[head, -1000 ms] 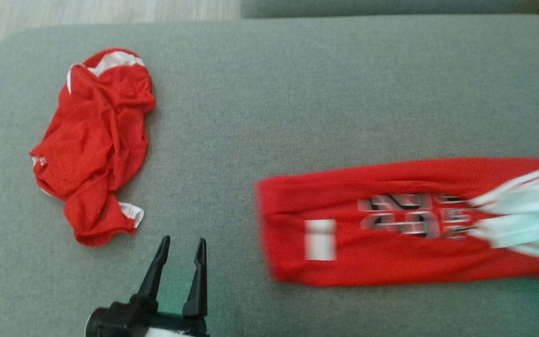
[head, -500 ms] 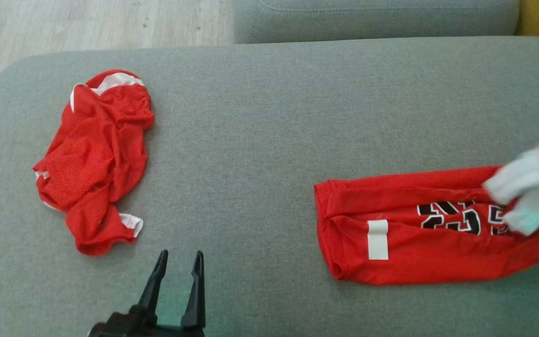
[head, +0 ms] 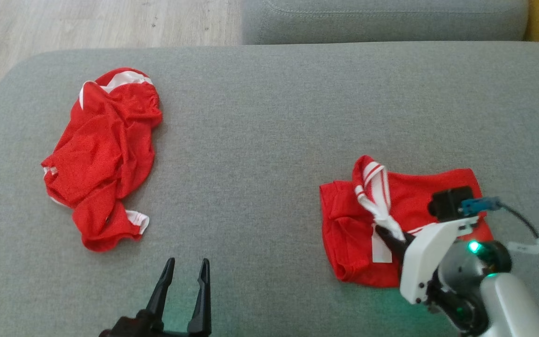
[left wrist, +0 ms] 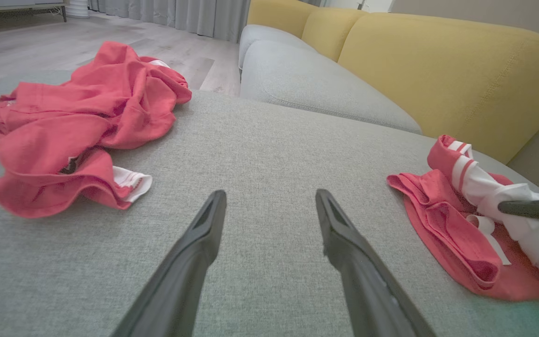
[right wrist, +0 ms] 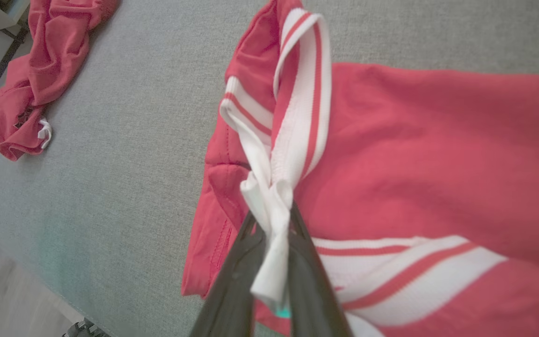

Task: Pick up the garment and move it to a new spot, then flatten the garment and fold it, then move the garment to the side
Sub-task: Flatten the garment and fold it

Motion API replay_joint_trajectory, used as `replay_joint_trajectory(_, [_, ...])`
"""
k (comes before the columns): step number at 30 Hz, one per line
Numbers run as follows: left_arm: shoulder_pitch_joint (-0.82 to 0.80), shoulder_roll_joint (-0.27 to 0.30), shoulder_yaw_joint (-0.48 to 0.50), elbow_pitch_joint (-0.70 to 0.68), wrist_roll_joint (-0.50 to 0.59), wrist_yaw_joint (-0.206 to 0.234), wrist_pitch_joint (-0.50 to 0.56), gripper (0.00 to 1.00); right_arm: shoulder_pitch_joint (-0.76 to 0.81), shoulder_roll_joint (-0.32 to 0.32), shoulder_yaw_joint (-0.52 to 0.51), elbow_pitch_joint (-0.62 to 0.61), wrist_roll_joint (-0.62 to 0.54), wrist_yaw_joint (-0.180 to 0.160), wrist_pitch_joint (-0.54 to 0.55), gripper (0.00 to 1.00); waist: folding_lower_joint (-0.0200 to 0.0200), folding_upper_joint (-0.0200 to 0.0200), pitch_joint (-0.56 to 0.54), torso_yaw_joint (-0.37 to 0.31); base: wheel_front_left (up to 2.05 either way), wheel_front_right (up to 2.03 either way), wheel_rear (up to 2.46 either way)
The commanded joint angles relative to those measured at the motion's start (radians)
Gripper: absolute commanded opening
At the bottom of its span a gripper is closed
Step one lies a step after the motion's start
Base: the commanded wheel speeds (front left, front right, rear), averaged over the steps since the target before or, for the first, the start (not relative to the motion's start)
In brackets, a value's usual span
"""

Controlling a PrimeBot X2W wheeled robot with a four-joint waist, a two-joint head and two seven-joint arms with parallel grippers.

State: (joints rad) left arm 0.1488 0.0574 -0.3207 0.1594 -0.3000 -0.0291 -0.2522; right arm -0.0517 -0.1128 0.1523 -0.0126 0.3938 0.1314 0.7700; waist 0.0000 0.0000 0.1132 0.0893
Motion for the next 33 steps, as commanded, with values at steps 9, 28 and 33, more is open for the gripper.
replay_joint_trajectory(9, [-0.018,-0.007,0.017,-0.018,-0.005,0.011,-0.01,1.0,-0.086,0.055,0.046,0.079,-0.022,-0.001,-0.138,0.0,0.0,0.0,-0.011,-0.001,0.0,0.0,0.0])
replay_joint_trajectory(28, [-0.004,-0.007,0.004,-0.006,-0.004,0.017,-0.01,1.0,-0.105,0.057,0.221,0.031,0.069,-0.001,-0.521,1.0,0.0,0.0,-0.036,-0.01,0.0,0.0,0.0])
replay_joint_trajectory(33, [0.004,-0.007,0.007,-0.007,-0.005,0.02,-0.01,1.0,-0.045,0.036,0.177,-0.007,-0.106,-0.001,-0.63,1.0,0.0,0.0,-0.05,-0.016,0.0,0.0,0.0])
